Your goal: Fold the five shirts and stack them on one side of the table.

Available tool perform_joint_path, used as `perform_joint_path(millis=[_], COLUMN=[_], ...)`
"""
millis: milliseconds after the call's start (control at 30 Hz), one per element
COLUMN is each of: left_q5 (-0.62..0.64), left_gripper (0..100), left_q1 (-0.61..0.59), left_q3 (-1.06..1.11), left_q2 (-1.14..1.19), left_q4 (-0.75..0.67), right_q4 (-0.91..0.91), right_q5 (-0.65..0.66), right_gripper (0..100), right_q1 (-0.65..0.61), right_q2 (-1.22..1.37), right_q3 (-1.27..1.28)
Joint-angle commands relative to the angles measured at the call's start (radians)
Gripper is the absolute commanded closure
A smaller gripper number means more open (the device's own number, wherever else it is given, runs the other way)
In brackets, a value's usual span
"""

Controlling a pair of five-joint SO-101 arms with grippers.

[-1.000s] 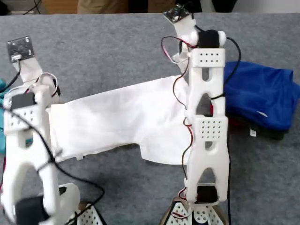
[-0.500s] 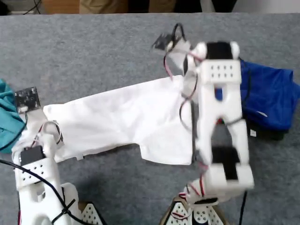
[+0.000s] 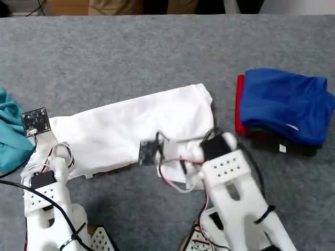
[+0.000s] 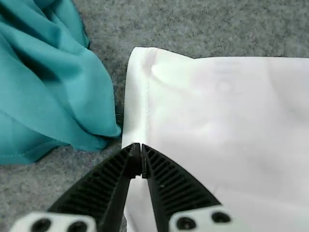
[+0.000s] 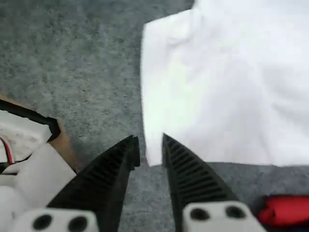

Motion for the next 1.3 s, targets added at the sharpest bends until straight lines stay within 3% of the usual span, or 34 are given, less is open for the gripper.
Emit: perform_joint_path(millis=[0, 200, 567, 933, 1267], left_q5=[0.006, 0.006, 0.005, 0.005, 0.005], left_gripper=[98, 98, 98, 98, 98], left_q1=[-0.011, -0.011, -0.011, -0.011, -0.011], left_q3=[-0.005, -0.003, -0.003, -0.005, -0.005], left_q2=[-0.012, -0.01, -0.01, -0.01, -0.01], left_q4=[-0.02, -0.018, -0.018, 0.002, 0.002], right_q4=[-0.081, -0.187, -0.44, -0.448, -0.43], right_q5=[-0.005, -0.005, -0.006, -0.002, -0.002], right_gripper=[79.6, 78.2, 78.1, 78.6, 97.1], right_q1=[-0.036, -0.035, -0.031, -0.031, 0.048], right_q2=[-0.031, 0.013, 0.323, 0.476, 0.599], right_q3=[0.105, 0.165, 0.157, 0.071, -0.059])
